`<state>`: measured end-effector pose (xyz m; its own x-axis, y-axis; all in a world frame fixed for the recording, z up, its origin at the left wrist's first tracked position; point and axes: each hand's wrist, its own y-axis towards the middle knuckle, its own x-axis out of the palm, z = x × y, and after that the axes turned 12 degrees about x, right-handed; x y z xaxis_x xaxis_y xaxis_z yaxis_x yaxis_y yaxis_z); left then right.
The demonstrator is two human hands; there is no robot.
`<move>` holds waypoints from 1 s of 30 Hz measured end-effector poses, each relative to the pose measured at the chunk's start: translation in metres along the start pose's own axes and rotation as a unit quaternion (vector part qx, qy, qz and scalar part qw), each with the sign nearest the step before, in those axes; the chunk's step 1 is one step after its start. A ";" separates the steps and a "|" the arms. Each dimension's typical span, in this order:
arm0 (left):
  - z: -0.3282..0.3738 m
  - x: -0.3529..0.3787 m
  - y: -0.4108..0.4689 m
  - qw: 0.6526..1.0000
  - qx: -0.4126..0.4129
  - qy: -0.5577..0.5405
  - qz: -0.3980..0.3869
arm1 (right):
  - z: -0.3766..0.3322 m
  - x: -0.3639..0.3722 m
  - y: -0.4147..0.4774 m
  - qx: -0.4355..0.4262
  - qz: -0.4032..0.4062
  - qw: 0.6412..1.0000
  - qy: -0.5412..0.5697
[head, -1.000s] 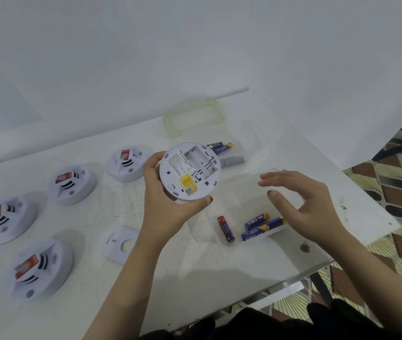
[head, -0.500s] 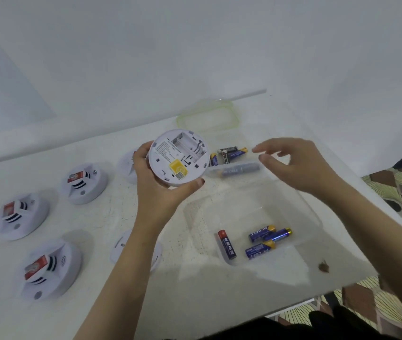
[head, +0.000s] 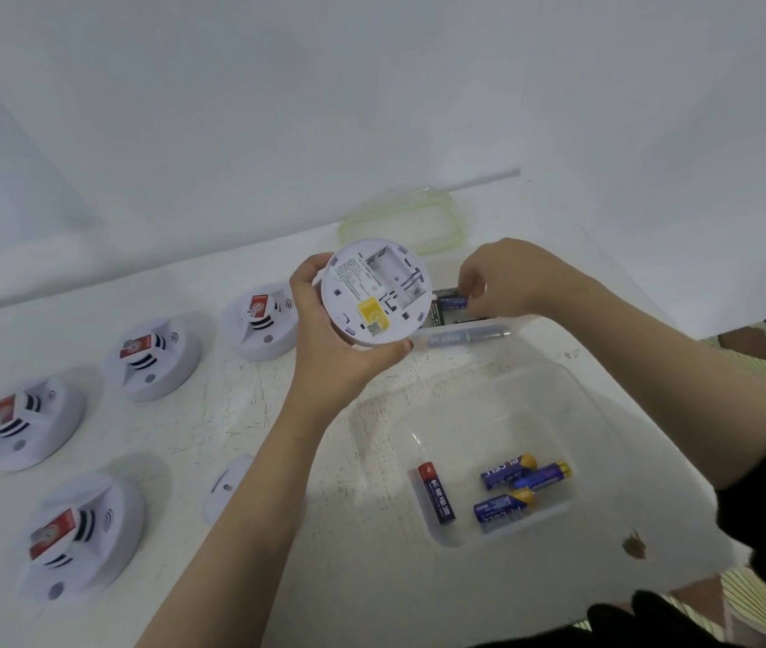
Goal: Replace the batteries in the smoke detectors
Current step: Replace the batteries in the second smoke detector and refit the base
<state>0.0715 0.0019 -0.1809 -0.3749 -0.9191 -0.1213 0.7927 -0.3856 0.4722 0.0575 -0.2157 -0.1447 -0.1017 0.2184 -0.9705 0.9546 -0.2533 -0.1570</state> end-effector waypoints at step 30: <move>0.042 -0.013 -0.012 0.998 0.036 -0.030 -0.043 | -0.039 -0.008 -0.072 -0.193 0.205 0.886 0.369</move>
<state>0.0462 0.0218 -0.1481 -0.4703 -0.8752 -0.1135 0.7199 -0.4548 0.5243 0.0002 -0.1622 -0.1181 0.3507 0.7758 -0.5246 0.9079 -0.1442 0.3936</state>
